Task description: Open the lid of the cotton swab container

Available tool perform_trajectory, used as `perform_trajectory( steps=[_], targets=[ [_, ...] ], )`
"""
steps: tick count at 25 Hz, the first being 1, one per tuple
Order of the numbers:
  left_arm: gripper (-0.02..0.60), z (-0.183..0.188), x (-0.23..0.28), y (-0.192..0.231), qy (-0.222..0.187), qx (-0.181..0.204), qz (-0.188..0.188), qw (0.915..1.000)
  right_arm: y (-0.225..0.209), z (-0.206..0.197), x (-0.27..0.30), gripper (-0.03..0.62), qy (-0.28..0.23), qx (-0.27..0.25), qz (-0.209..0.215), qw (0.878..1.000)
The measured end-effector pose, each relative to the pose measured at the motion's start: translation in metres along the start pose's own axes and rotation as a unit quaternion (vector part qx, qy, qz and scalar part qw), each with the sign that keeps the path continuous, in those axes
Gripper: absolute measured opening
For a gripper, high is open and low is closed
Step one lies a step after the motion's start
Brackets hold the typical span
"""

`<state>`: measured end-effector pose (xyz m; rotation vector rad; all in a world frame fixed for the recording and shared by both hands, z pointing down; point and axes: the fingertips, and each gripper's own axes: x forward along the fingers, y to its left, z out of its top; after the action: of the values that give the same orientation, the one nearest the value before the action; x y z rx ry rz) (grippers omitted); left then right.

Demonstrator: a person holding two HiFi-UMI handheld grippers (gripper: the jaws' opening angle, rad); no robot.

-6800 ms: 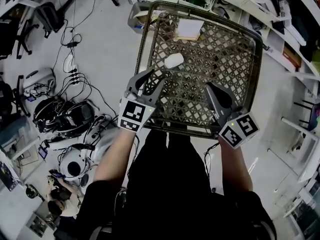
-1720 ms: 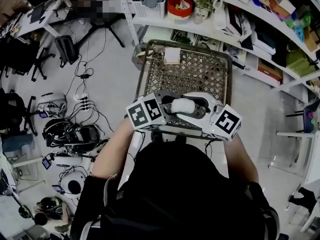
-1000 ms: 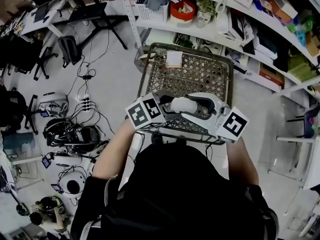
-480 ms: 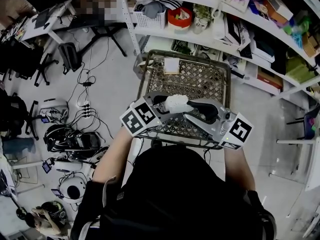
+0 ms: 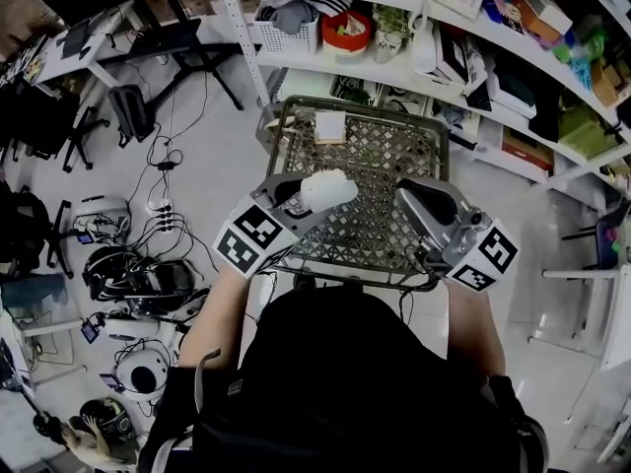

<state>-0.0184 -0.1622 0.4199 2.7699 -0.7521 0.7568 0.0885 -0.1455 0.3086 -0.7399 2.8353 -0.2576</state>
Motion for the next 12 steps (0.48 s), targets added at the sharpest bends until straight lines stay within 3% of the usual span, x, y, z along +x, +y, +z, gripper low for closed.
perform_trajectory(
  steps=[5, 10, 12],
  targets=[
    [0.198, 0.014, -0.014, 0.013, -0.025, -0.011, 0.041, 0.9988, -0.034, -0.004, -0.023, 0.010, 0.016, 0.003, -0.094, 0.995],
    [0.198, 0.015, -0.024, 0.027, -0.038, -0.019, 0.078, 0.9960, -0.043, 0.004, -0.041, 0.009, -0.035, 0.031, -0.115, 0.992],
    [0.199, 0.015, -0.028, 0.035, -0.045, -0.028, 0.095, 0.9941, -0.048, -0.003, -0.045, 0.009, -0.025, 0.025, -0.137, 0.990]
  ],
)
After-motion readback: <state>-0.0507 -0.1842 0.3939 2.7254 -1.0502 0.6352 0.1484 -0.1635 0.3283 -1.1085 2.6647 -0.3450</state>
